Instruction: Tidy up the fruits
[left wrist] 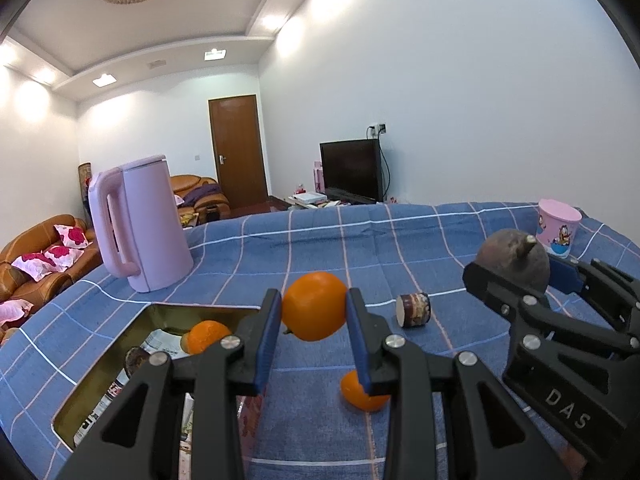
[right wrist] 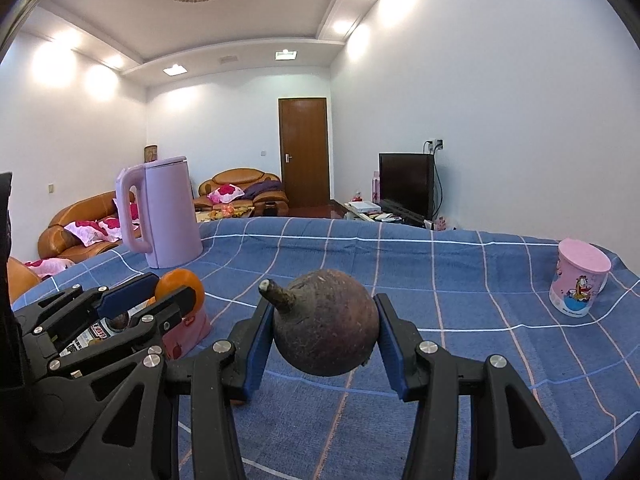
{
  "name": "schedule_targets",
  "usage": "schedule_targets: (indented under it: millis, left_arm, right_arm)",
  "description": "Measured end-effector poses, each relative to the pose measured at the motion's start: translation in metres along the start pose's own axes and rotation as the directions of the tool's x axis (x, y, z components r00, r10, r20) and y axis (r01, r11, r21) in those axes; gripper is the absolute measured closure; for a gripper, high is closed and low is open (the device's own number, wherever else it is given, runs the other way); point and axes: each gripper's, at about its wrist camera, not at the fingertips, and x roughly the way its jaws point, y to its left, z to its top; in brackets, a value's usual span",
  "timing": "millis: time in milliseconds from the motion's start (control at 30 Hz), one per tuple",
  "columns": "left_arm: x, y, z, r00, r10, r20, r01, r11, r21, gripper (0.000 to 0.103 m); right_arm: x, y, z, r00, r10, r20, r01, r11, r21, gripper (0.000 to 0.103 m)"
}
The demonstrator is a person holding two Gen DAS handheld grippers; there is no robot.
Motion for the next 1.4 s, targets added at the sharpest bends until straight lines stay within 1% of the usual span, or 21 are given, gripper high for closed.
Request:
schedule_targets:
  millis: [400,533,933,1167,1400]
  left_arm:
    - [-0.008,0.002,0.0,0.999,0.012,0.04,-0.012,1.0,-0.004,0.069]
    - [-0.009,0.001,-0.001,0.999,0.008,0.04,-0.008,1.0,-0.004,0.069]
    - [-0.014,0.011,-0.005,1.0,-0.014,0.024,0.014,1.0,-0.014,0.069]
    - [-0.017,0.02,-0.007,1.0,-0.014,0.009,0.014,1.0,-0.025,0.069]
    - [-0.017,0.043,-0.01,1.0,0.006,-0.012,-0.006,0.999,-0.052,0.069]
  right_arm:
    - [-0.015,-0.001,-0.001,0.999,-0.028,0.042,0.028,1.0,0.004,0.053]
    - [-0.02,-0.001,-0.001,0.997,-0.041,0.061,0.04,0.999,0.005,0.053]
    - [-0.026,0.006,-0.002,0.997,-0.052,0.057,0.053,0.999,-0.008,0.053]
    - [-0.025,0.015,-0.003,0.998,-0.031,0.049,0.032,0.999,-0.02,0.053]
    - [-0.017,0.033,-0.003,0.999,0.013,0.03,-0.012,0.999,-0.038,0.053]
